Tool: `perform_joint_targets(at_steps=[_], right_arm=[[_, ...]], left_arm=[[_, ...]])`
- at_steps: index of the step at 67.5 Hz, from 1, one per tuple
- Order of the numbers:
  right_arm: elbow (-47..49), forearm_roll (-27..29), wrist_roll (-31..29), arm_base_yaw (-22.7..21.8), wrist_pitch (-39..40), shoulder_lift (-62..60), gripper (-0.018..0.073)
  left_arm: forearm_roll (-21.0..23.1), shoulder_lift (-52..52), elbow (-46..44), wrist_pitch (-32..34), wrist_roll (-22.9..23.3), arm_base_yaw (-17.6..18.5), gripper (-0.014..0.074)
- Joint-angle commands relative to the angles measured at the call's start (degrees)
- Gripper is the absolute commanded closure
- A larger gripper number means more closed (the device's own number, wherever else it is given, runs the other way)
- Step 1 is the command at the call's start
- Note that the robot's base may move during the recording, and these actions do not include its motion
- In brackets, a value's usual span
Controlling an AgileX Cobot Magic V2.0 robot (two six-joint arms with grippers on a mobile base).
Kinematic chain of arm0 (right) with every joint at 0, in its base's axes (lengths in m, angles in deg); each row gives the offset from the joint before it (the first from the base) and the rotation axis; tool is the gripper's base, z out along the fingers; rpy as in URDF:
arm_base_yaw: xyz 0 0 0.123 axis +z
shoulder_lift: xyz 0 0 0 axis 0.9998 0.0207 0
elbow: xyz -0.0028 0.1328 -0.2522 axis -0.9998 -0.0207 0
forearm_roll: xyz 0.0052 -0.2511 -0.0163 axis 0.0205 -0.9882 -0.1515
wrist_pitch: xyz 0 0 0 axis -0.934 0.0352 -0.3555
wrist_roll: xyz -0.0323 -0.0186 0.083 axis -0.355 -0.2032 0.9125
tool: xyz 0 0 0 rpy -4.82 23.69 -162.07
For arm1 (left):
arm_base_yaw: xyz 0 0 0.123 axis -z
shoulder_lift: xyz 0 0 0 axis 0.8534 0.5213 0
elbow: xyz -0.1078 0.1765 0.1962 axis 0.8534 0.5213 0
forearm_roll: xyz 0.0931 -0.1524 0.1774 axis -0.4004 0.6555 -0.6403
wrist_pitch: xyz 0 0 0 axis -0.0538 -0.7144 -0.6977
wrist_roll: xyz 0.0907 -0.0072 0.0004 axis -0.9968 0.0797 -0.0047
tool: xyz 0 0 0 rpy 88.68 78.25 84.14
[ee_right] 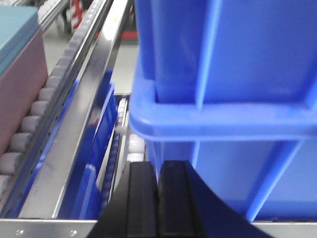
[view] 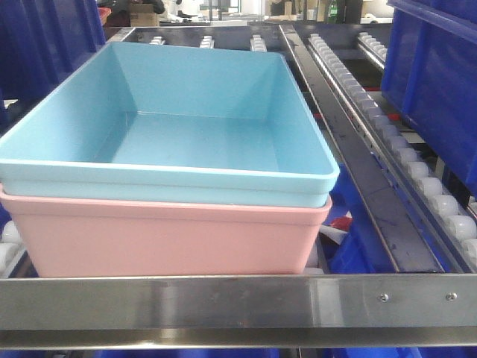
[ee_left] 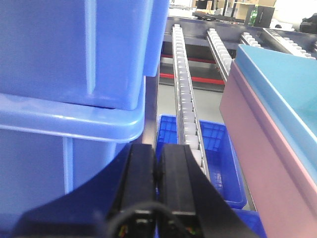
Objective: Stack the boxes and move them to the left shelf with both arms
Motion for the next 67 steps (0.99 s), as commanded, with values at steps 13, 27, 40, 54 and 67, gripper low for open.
perform_joint_targets(at_steps=[13, 27, 40, 54, 67], right_arm=[[-1.1, -0.3, -0.3, -0.4, 8.1, -2.5, 0.0492], [-1.1, -0.3, -0.3, -0.4, 7.9, -2.4, 0.0492], [-1.1, -0.3, -0.3, -0.4, 7.8, -2.4, 0.0492], [-1.1, -0.3, -0.3, -0.4, 7.8, -2.4, 0.0492], [-1.1, -0.3, -0.3, -0.4, 7.8, -2.4, 0.0492]], left_arm=[[-0.1, -0.9, -0.2, 5.3, 0.0, 0.0, 0.0601], [-0.1, -0.9, -0.2, 5.3, 0.0, 0.0, 0.0601], [-0.1, -0.9, -0.2, 5.3, 0.0, 0.0, 0.0601], [-0.1, -0.9, -0.2, 5.3, 0.0, 0.0, 0.0601], [-0.1, -0.9, -0.2, 5.3, 0.0, 0.0, 0.0601]])
